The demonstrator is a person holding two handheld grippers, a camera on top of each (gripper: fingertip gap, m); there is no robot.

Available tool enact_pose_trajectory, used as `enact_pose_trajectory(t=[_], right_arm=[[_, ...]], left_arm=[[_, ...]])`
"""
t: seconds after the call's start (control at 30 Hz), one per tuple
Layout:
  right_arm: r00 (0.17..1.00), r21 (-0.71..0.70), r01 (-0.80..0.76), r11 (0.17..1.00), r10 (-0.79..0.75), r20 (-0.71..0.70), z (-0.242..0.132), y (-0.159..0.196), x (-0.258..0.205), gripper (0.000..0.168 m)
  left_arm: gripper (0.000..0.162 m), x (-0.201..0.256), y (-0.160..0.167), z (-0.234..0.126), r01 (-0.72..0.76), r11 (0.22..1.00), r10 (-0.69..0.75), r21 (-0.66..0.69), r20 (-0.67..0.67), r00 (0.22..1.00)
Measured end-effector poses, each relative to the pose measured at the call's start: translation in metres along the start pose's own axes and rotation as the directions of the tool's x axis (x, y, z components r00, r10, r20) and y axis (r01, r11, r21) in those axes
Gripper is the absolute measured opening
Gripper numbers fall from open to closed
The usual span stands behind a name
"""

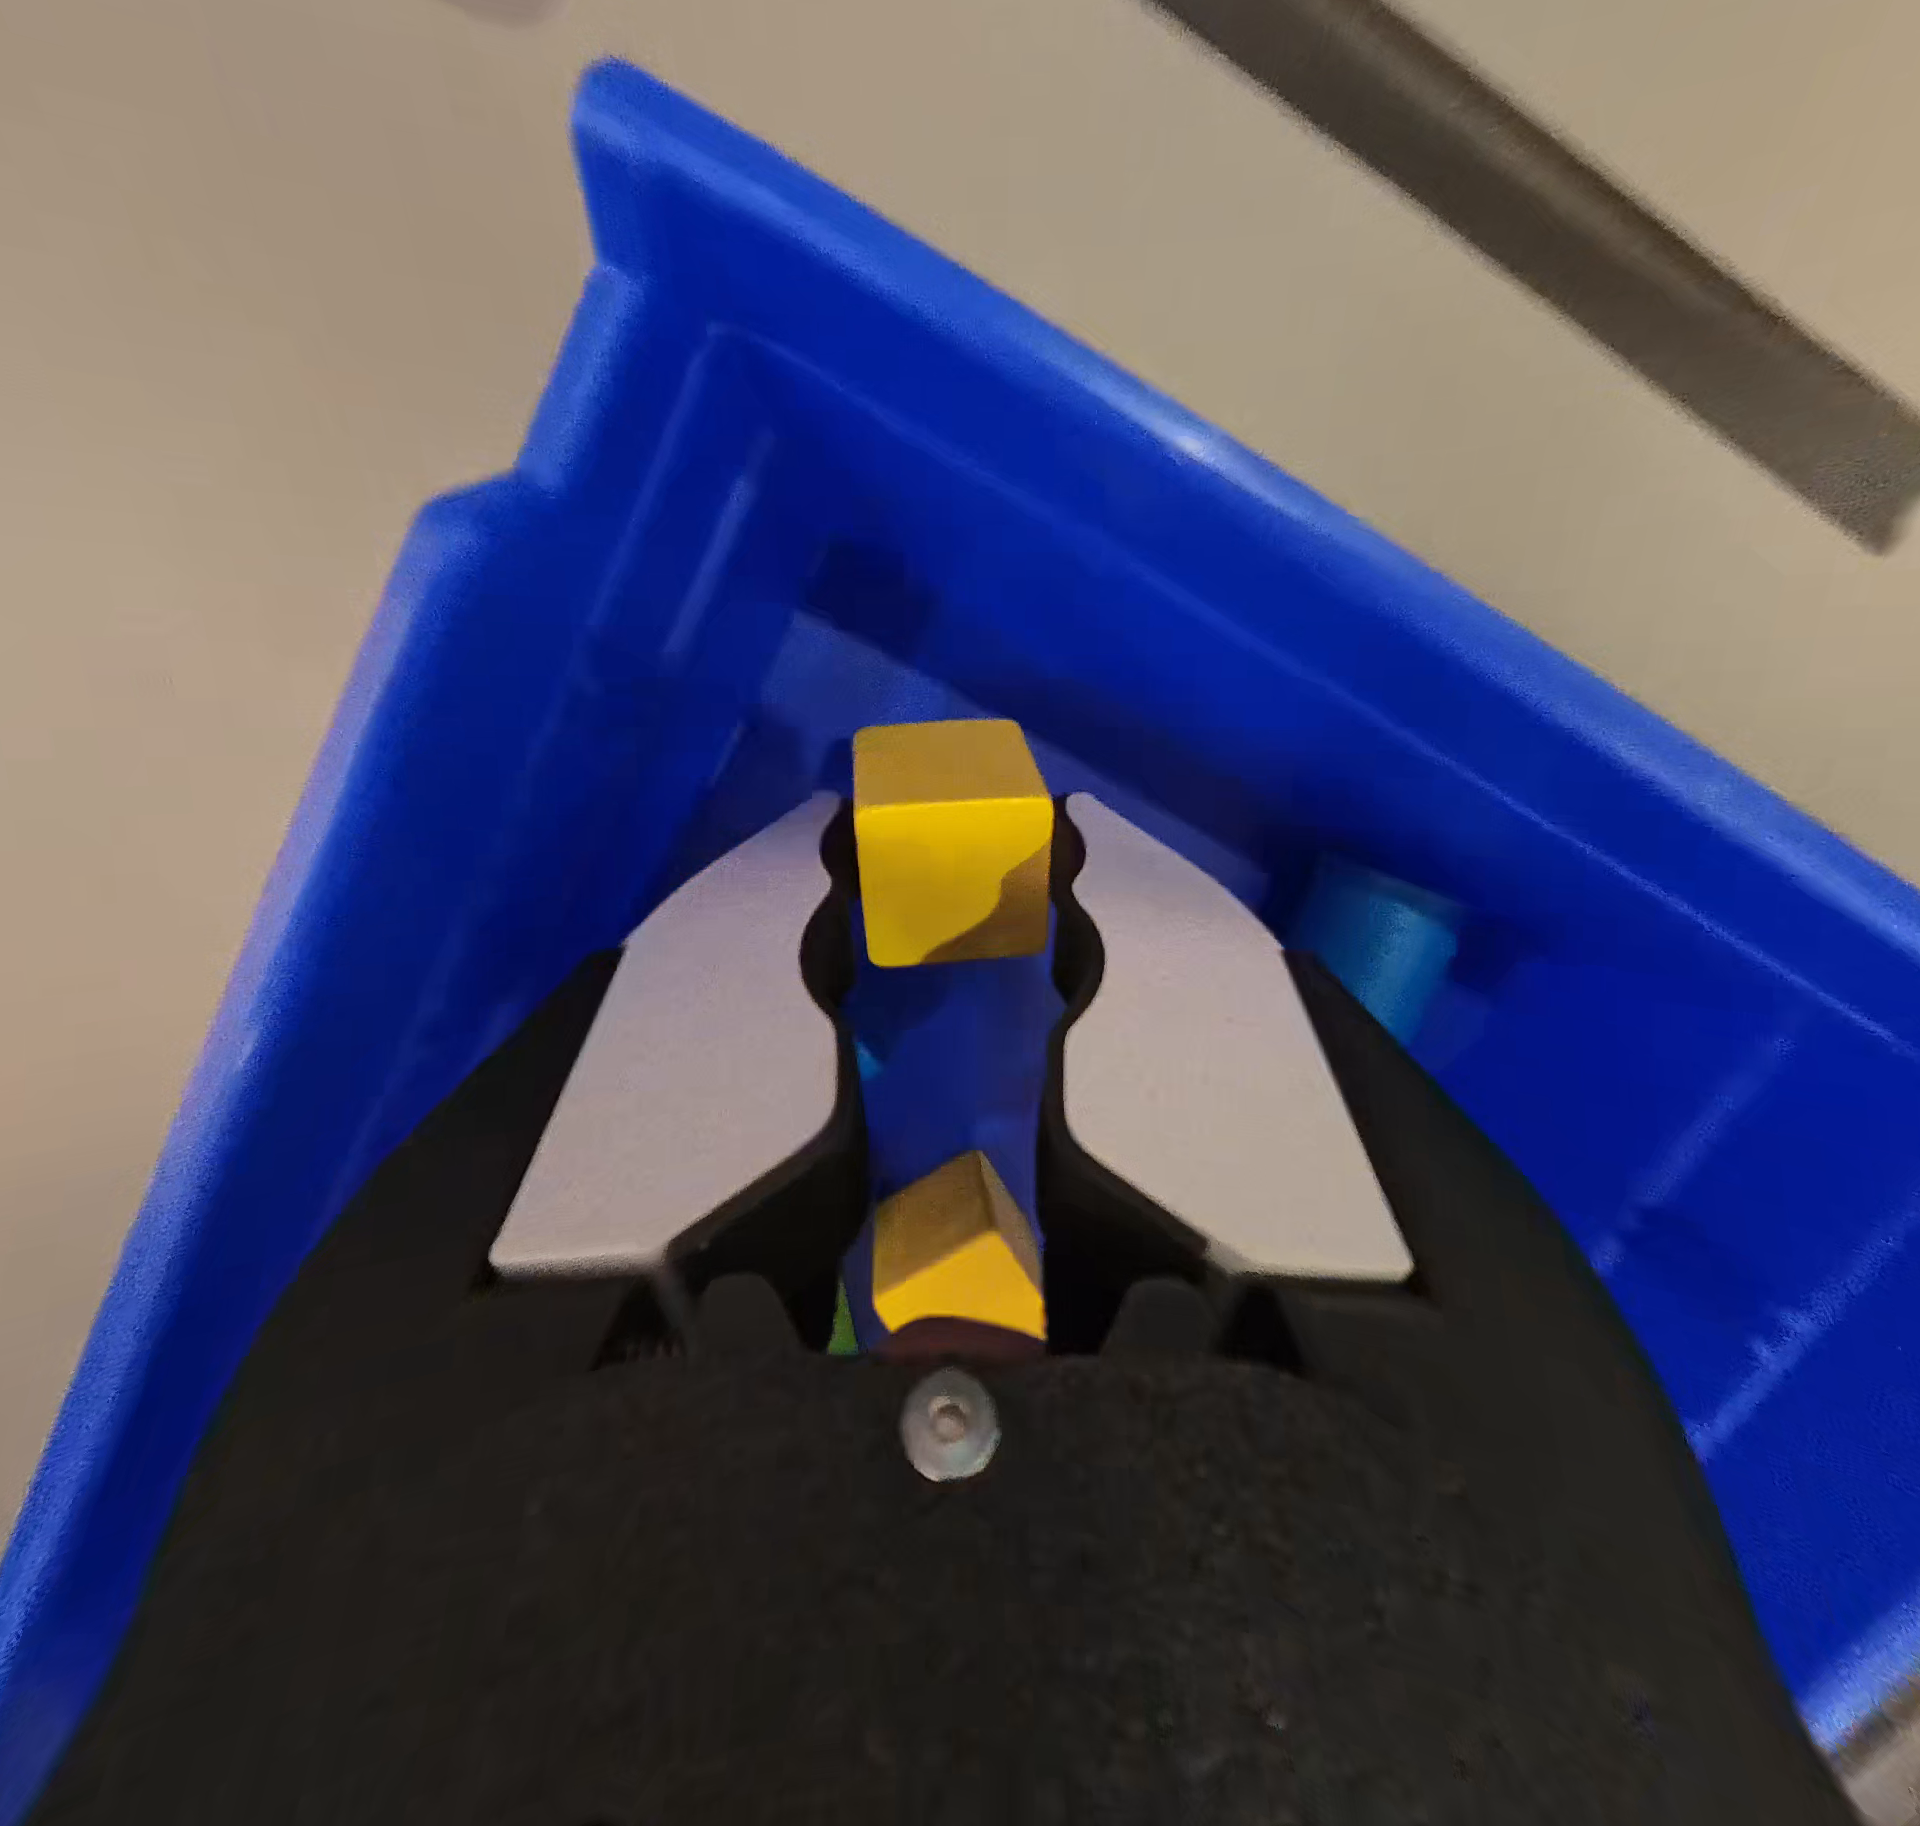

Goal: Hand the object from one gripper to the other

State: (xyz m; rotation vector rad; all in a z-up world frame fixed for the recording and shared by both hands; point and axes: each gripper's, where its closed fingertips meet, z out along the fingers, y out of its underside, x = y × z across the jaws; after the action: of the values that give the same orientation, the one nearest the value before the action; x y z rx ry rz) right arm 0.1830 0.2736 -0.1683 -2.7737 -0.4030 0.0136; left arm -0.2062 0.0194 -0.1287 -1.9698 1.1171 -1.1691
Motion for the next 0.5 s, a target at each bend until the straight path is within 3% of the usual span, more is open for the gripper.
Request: enact_pose_trajectory(t=[0.17,0.3,0.33,0.4,0.5], right_arm=[[0.998,-0.095,0.051,0.994,-0.048,0.035,0.023,-0.003,-0.013,0.034],[0.997,-0.058,0.070,0.996,-0.069,0.021,0.028,-0.006,-0.010,0.036],[0.998,-0.041,0.067,0.997,-0.066,0.011,0.025,-0.006,-0.008,0.045],[0.998,0.031,0.065,0.997,-0.065,-0.024,0.007,-0.010,-0.003,0.055],[0.994,0.248,0.066,0.966,-0.040,-0.106,-0.058,-0.014,-0.002,0.055]], left_arm=[[0.047,-0.004,0.000,-0.004,0.041,0.999,-0.041,0.013,0.003,0.999],[0.047,-0.007,0.002,-0.006,0.029,1.000,-0.030,0.004,0.022,0.999],[0.047,-0.007,0.001,-0.006,0.028,1.000,-0.028,0.009,0.024,0.999],[0.047,-0.005,-0.003,-0.008,0.026,0.999,-0.027,0.024,0.022,0.999],[0.047,-0.010,-0.002,-0.010,0.008,1.000,-0.009,0.019,0.055,0.998]])
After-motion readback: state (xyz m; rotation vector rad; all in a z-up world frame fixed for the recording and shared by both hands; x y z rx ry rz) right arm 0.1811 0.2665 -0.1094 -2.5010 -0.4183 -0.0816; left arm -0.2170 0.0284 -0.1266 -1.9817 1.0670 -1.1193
